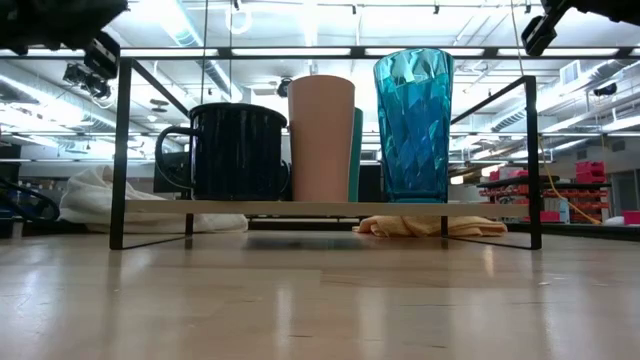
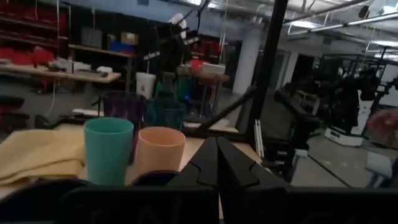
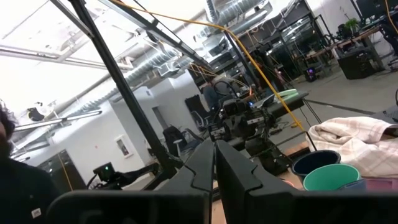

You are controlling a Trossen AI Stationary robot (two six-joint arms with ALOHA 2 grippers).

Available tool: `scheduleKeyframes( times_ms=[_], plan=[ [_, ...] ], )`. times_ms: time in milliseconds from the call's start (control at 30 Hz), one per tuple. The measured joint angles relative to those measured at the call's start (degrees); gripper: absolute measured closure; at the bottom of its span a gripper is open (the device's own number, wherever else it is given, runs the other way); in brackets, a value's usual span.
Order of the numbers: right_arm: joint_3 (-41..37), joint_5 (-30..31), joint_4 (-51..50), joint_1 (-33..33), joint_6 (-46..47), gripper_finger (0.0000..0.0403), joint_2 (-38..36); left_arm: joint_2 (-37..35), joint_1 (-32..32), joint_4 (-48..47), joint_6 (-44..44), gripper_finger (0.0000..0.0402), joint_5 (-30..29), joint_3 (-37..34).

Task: Stack small to large cups/mugs on shelf
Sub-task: Return to Home Position

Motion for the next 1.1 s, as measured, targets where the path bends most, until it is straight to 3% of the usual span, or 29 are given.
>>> scheduleKeyframes(
  times_ms=[200, 500, 867, 1100],
  plan=[
    [0.0, 0.0, -0.02, -0.02, -0.02, 0.038, 0.0, 0.0, -0.01, -4.2, -0.08, 0.04, -0.1, -0.07],
    [0.0, 0.0, -0.02, -0.02, 0.0, 0.038, 0.0, 0.02, 0.01, 3.52, 0.63, 0.04, -0.48, -7.65],
    [0.0, 0.0, -0.02, -0.01, -0.02, 0.038, 0.0, 0.01, 1.56, 6.01, 5.49, 0.0399, -0.38, -9.54],
    [0.0, 0.0, 0.0, -0.01, -0.02, 0.038, 0.0, 0.0, 6.5, 6.76, 5.99, 0.0399, 4.96, -9.52]
  ],
)
